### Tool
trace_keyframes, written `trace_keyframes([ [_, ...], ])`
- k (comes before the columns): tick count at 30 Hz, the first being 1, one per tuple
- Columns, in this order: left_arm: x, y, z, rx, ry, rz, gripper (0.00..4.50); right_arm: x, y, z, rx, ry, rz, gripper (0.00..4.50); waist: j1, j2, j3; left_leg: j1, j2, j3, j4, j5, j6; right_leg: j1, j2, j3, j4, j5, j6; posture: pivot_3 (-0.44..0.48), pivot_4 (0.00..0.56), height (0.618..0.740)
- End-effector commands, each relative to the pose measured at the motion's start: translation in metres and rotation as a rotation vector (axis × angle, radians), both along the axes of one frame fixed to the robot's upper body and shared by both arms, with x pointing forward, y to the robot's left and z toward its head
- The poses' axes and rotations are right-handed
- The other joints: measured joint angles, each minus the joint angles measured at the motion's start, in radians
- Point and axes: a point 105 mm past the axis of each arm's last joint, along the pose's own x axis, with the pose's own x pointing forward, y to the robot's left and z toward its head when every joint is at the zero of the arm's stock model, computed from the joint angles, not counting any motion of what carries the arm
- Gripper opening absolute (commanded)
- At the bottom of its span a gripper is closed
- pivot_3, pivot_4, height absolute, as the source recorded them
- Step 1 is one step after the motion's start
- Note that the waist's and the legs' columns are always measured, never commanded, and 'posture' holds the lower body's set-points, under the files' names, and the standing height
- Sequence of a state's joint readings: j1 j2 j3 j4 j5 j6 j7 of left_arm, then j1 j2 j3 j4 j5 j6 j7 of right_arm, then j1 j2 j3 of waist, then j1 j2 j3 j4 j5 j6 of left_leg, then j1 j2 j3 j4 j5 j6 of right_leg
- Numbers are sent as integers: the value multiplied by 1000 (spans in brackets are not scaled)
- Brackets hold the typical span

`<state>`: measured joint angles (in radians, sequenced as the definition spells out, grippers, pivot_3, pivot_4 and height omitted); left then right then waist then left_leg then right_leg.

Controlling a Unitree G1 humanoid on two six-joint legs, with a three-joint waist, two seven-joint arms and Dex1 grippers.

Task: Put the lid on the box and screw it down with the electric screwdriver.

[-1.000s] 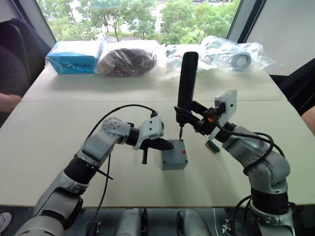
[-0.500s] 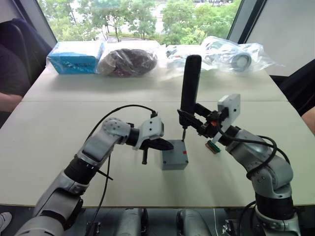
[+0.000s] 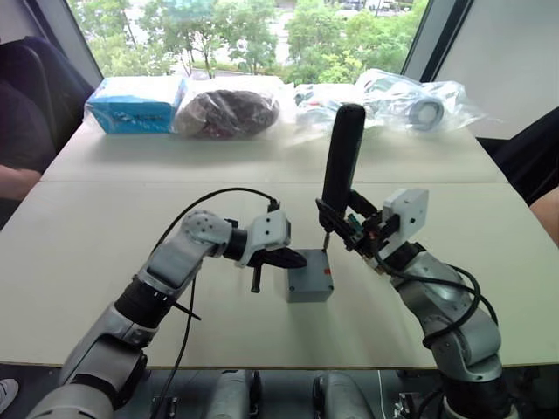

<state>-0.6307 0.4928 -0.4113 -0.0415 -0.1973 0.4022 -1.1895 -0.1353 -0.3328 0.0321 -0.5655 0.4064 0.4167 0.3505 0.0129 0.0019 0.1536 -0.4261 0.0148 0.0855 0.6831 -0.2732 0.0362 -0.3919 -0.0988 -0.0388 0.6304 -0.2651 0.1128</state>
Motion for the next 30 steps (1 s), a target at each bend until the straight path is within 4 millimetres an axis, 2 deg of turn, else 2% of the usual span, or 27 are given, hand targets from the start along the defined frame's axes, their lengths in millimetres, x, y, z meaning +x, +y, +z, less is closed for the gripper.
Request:
trace_keyframes([
  [1,-3,4,-14,50,28,-2,0,1,-2,-21,-74,40,-42,1850,0,0,0,0,0,0,0,0,0,0,0,0,0,0,0,0,150,740],
  [9,-2,4,-14,49,27,3,0,5,8,-5,-25,-24,-50,1850,0,-3,-2,0,0,0,0,0,0,0,0,0,0,0,0,0,150,740],
  [24,-2,4,-15,49,27,6,0,2,6,10,75,-31,-47,1850,0,-3,-2,0,1,0,0,-1,1,0,0,0,0,0,0,0,150,740],
  [30,-2,5,-16,52,28,4,0,2,6,2,35,-25,-63,1850,0,-3,-2,0,1,0,0,-1,1,0,0,0,0,0,0,0,150,740],
])
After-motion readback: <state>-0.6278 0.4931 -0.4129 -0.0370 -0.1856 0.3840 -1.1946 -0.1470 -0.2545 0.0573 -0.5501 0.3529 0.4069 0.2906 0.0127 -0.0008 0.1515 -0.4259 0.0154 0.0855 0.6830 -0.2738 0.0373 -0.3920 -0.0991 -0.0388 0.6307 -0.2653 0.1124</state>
